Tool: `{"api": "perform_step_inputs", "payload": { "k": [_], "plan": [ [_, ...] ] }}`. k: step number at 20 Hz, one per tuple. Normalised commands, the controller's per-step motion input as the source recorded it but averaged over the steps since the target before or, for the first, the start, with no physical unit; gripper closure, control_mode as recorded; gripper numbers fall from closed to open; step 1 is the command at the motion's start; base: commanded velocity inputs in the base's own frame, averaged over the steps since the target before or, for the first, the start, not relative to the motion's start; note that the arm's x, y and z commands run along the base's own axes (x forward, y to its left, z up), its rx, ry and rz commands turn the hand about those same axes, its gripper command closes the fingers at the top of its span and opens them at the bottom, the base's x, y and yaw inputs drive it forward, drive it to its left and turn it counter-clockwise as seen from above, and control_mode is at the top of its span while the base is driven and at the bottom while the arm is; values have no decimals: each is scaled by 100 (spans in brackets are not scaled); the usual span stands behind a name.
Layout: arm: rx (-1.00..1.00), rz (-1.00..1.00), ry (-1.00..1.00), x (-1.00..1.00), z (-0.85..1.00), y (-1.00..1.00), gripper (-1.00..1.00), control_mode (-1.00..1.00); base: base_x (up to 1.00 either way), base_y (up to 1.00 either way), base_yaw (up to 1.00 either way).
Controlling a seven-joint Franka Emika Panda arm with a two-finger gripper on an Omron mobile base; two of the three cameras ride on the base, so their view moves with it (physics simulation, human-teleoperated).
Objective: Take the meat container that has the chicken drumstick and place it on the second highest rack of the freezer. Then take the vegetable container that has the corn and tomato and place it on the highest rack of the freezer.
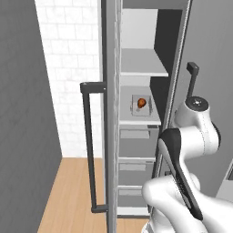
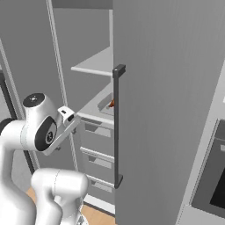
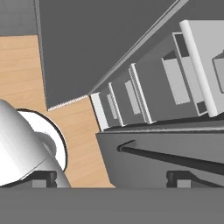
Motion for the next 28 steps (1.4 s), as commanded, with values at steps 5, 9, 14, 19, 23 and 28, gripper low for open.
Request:
{"api": "perform_step_inputs", "payload": {
  "k": [5, 9, 14, 19, 23, 28],
  "plan": [
    [0, 0, 0, 0, 0, 0, -100, -100, 0, 0, 0],
    [0, -4, 0, -10, -1, -3, -100, 100, -14, -4, -7],
    [0, 0, 0, 0, 0, 0, -100, 100, -54, -27, -54],
    [0, 0, 0, 0, 0, 0, -100, 100, -16, -74, -62],
    [0, 0, 0, 0, 0, 0, -100, 100, 10, -100, -43],
    [0, 0, 0, 0, 0, 0, -100, 100, 35, -99, -18]
  ]
}}
